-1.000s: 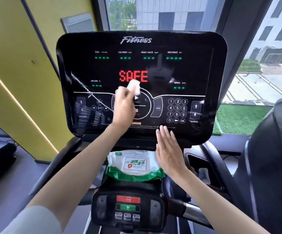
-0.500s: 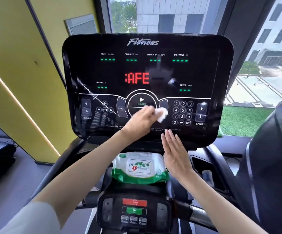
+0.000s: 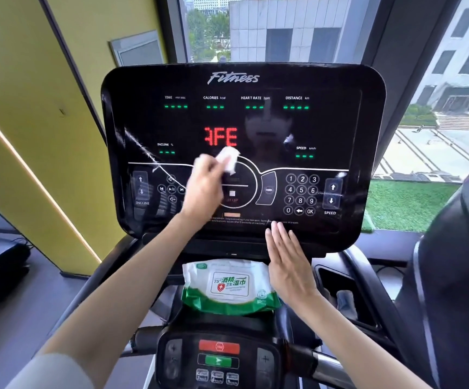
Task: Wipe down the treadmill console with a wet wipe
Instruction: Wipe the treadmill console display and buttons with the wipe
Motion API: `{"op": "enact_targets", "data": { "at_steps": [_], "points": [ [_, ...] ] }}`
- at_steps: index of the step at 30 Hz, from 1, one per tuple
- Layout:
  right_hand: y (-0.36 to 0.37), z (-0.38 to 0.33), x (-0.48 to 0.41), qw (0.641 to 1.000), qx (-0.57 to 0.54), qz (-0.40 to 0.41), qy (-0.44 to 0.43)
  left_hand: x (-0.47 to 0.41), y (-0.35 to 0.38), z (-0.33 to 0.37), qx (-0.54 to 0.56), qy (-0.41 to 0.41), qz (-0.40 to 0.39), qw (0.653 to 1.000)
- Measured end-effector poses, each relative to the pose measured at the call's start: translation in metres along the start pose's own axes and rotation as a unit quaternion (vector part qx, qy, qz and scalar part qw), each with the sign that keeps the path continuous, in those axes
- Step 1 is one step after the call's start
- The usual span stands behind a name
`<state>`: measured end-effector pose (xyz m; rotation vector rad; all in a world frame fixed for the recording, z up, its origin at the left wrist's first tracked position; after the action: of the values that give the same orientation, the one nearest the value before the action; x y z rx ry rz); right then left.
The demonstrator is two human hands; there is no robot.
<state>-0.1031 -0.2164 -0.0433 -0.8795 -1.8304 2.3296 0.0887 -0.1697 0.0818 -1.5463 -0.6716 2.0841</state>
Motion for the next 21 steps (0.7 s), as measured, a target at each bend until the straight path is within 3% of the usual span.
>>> {"op": "enact_targets", "data": {
  "at_steps": [2, 3, 5, 7, 9, 11, 12, 13, 15, 17, 19, 20, 21],
  "points": [
    [-0.002, -0.001, 0.0, 1.0, -0.011, 0.001, 0.003, -0.008, -0.011, -0.011, 0.029, -0.133, 0.094, 0.986],
    [-0.003, -0.001, 0.0, 1.0, -0.017, 0.003, 0.004, -0.009, -0.008, -0.006, 0.03, -0.151, 0.108, 0.982],
    [-0.005, -0.001, -0.001, 0.999, -0.04, 0.017, 0.002, -0.006, 0.008, 0.021, 0.026, -0.084, 0.061, 0.994],
    [-0.011, 0.002, -0.002, 0.995, -0.086, 0.043, 0.008, 0.01, 0.028, 0.046, 0.015, 0.045, -0.042, 0.998],
    [-0.021, 0.009, -0.005, 0.983, -0.154, 0.088, 0.036, 0.023, 0.032, 0.054, 0.045, 0.088, -0.141, 0.985],
    [-0.037, 0.016, -0.01, 0.958, -0.232, 0.15, 0.075, 0.023, 0.017, 0.045, 0.13, -0.007, -0.167, 0.977],
    [-0.045, 0.018, -0.015, 0.942, -0.272, 0.172, 0.091, 0.021, 0.007, 0.039, 0.191, -0.097, -0.164, 0.963],
    [-0.051, 0.02, -0.022, 0.924, -0.321, 0.175, 0.109, 0.019, -0.004, 0.033, 0.279, -0.193, -0.157, 0.928],
    [-0.063, 0.018, -0.041, 0.867, -0.458, 0.114, 0.156, 0.02, -0.017, 0.024, 0.478, -0.328, -0.155, 0.8],
    [-0.07, 0.01, -0.062, 0.743, -0.634, 0.002, 0.215, 0.025, -0.023, 0.022, 0.569, -0.368, -0.188, 0.711],
    [-0.077, -0.004, -0.078, 0.596, -0.765, -0.078, 0.232, 0.032, -0.026, 0.024, 0.61, -0.369, -0.216, 0.667],
    [-0.08, -0.008, -0.083, 0.556, -0.793, -0.093, 0.228, 0.036, -0.027, 0.025, 0.617, -0.373, -0.219, 0.657],
    [-0.082, -0.01, -0.087, 0.543, -0.803, -0.096, 0.226, 0.04, -0.029, 0.026, 0.612, -0.381, -0.216, 0.659]
  ]
}}
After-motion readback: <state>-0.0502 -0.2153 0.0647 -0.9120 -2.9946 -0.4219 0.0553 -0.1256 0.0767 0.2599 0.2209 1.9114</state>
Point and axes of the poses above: each hand's wrist, its own x-axis away from the middle knuckle, its own y-axis out of the palm, z = x × y, the point moved 5 cm from there along -x, towards the middle knuckle, and after that the axes turned 5 degrees about -z, right-handed, at the moved point
